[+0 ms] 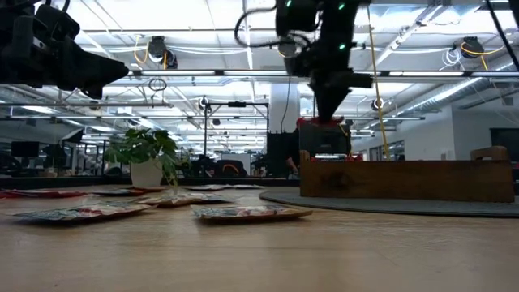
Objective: Pick & Place Tea
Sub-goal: Put the red tea bag into the left section of the wooden organizer
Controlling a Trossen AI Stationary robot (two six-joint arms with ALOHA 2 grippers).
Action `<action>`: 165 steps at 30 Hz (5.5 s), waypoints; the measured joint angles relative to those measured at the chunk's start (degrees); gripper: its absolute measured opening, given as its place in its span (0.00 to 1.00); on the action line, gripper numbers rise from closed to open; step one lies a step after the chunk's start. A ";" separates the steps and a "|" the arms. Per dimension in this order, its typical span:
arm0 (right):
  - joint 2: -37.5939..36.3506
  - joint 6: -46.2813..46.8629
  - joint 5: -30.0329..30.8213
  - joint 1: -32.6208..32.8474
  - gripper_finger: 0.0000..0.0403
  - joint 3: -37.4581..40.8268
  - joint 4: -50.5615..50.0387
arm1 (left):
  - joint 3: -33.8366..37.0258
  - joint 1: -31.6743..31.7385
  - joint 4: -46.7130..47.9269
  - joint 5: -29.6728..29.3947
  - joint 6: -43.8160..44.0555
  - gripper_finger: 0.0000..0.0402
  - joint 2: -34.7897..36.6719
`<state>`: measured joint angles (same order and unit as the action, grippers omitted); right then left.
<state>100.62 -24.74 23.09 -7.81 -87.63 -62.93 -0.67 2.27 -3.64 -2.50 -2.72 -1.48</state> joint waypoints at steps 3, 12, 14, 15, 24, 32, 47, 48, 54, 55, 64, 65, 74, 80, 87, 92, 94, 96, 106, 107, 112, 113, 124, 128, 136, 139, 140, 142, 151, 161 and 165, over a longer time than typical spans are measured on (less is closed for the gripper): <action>-1.96 -4.66 4.03 5.26 0.00 4.28 0.05 | 0.00 0.00 0.00 0.00 0.00 0.18 0.00; -2.48 -18.55 18.05 16.62 0.00 13.53 4.82 | 0.00 0.00 0.01 0.00 0.00 0.18 0.00; -2.48 -20.99 20.11 18.05 0.00 14.26 7.01 | 0.00 0.01 0.02 0.00 0.00 0.18 -0.02; -2.55 -22.32 20.70 18.64 0.00 14.61 8.23 | 0.02 -0.01 0.00 0.00 0.00 0.18 0.00; -2.53 -30.07 19.39 21.14 0.00 18.54 18.71 | 0.00 -0.01 0.01 0.00 0.00 0.18 -0.01; -2.53 -33.10 18.88 21.19 0.00 25.72 20.47 | 0.00 0.01 0.01 -0.02 0.00 0.18 -0.01; -2.53 -31.34 20.13 22.64 0.04 27.71 29.78 | 0.00 -0.01 0.02 0.00 0.00 0.18 0.00; -2.53 -31.20 20.15 22.82 0.06 27.71 29.81 | 0.00 -0.01 0.02 0.00 0.00 0.18 -0.02; -2.53 -30.19 20.11 23.93 0.20 27.71 29.79 | 0.01 0.00 0.00 0.00 0.00 0.18 0.00; -2.53 -30.16 20.11 24.10 0.23 27.71 29.78 | 0.00 0.00 0.01 0.00 0.00 0.18 -0.01; -2.53 -23.54 20.58 24.44 0.34 27.71 29.77 | 0.01 -0.01 0.01 -0.02 0.00 0.18 -0.01; -2.53 -23.11 21.25 24.44 0.34 27.71 29.78 | 0.00 0.01 0.02 -0.02 0.00 0.18 -0.02; -6.37 -8.28 22.64 23.59 0.33 25.68 33.61 | 0.00 -0.01 0.02 0.00 0.00 0.18 -0.02; -11.95 4.78 6.20 17.85 0.32 24.27 36.21 | 0.00 0.00 0.02 0.00 0.00 0.18 0.00; -8.67 11.57 -12.68 13.84 0.32 24.32 34.75 | 0.00 -0.01 0.02 0.00 0.00 0.18 0.00; -6.64 10.27 -12.90 14.69 0.32 24.36 34.12 | 0.00 0.00 0.02 0.00 0.00 0.18 0.00; -6.71 10.31 -12.92 14.73 0.32 24.36 34.06 | 0.00 -0.01 0.01 0.00 0.00 0.18 -0.01; -6.69 10.48 -12.90 14.67 0.32 24.36 33.76 | 0.00 -0.01 0.02 0.00 0.00 0.18 -0.01; -6.69 8.99 -7.57 13.01 0.32 24.37 35.04 | 0.00 -0.01 0.00 0.00 0.00 0.18 -0.02; -6.69 8.93 -7.15 12.84 0.32 24.41 35.07 | 0.00 -0.01 0.02 0.00 0.00 0.18 -0.01; -6.19 9.08 -6.48 12.30 0.32 24.67 34.43 | 0.01 -0.01 0.01 -0.02 0.00 0.18 -0.01; -6.22 9.10 -6.39 12.30 0.32 24.67 34.38 | 0.00 -0.01 0.01 -0.02 0.00 0.18 0.00; -8.64 7.60 -6.71 14.50 0.25 24.67 34.03 | 0.00 -0.01 0.02 0.00 0.00 0.18 -0.02; -8.66 6.03 -9.80 14.64 0.05 24.67 32.21 | 0.00 0.00 0.00 0.00 0.00 0.18 0.00; -8.50 7.52 -15.90 12.74 0.00 24.68 30.20 | 0.00 -0.01 0.02 -0.02 0.00 0.18 -0.01; -8.30 7.57 -16.44 12.68 0.00 24.67 29.48 | 0.00 -0.01 0.02 -0.02 0.00 0.18 -0.01; -8.18 7.58 -17.31 12.68 0.00 24.69 29.42 | 0.00 0.01 0.02 -0.02 0.00 0.18 0.00; -7.94 7.79 -18.94 12.68 0.00 24.67 29.67 | 0.00 -0.01 0.02 0.00 0.00 0.18 0.00; -7.90 8.53 -20.19 12.33 0.00 24.67 29.05 | 0.00 0.01 0.00 -0.02 0.00 0.18 0.00; -4.07 5.55 -20.09 11.56 0.00 24.36 30.55 | 0.00 -0.01 0.02 0.00 0.00 0.18 0.00; -4.41 5.35 -18.10 11.56 0.00 24.54 32.18 | 0.00 -0.01 0.01 0.00 0.00 0.18 -0.01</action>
<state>96.20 -19.39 5.00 3.75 -63.08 -30.76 -0.67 2.26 -3.63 -2.50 -2.72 -1.49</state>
